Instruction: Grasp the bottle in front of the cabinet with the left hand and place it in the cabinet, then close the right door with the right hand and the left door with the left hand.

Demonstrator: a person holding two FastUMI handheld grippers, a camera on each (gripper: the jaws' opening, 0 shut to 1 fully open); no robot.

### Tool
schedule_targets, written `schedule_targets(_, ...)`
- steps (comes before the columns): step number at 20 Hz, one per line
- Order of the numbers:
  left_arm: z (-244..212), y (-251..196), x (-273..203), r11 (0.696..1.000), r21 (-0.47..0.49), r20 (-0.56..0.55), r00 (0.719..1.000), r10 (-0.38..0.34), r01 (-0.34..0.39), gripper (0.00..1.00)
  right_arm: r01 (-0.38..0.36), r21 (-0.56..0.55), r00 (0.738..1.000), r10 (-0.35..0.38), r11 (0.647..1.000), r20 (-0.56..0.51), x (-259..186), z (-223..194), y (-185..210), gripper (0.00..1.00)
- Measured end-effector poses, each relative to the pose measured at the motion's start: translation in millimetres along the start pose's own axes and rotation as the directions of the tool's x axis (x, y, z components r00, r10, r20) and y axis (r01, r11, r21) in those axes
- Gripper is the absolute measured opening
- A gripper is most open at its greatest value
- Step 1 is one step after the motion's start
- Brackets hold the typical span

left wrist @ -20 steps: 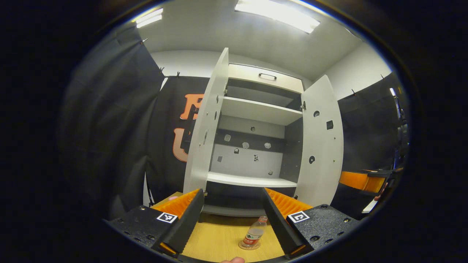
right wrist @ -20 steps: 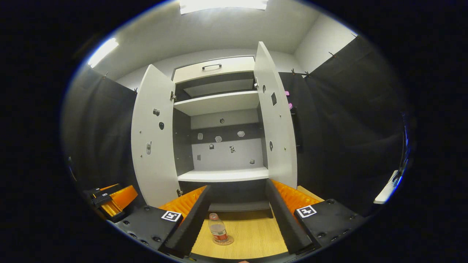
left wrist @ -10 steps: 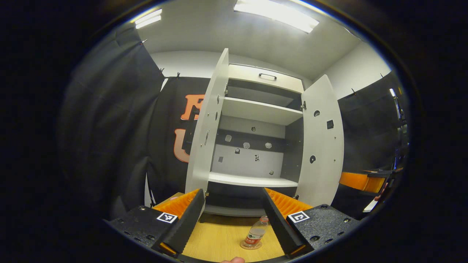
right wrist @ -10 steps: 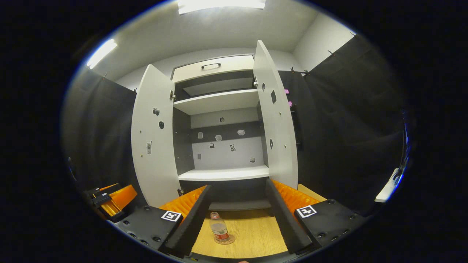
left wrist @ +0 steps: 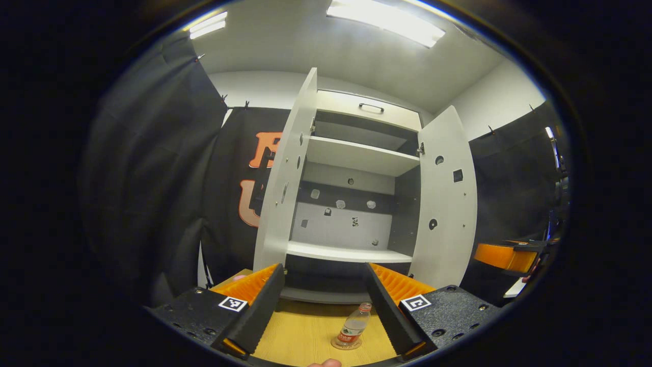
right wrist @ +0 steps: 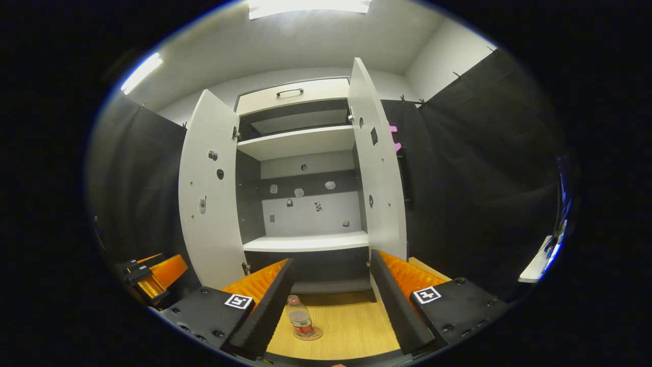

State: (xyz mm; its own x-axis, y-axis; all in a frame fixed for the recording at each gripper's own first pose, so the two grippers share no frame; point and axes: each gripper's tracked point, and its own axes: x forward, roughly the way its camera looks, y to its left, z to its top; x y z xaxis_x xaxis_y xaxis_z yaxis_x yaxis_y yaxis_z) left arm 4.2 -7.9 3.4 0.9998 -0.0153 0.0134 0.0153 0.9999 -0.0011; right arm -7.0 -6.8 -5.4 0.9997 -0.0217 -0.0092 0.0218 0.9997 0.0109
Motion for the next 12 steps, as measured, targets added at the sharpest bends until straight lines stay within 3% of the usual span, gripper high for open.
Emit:
schedule_targets(8, -47, -73, 85, 0.977, -0.115, -0.031, 0.982, -0.185, 0.181, 0.94, 0.036, -0.030, 0.999, -0.036, 0.999, -0.010, -6, 1, -12, 0.98)
schedule_targets(12, -104, -92, 119, 0.979, -0.105, -0.088, 0.979, -0.184, 0.174, 0.95, 0.066, -0.043, 0.997, -0.068, 0.997, -0.030, -10, -2, -22, 0.98)
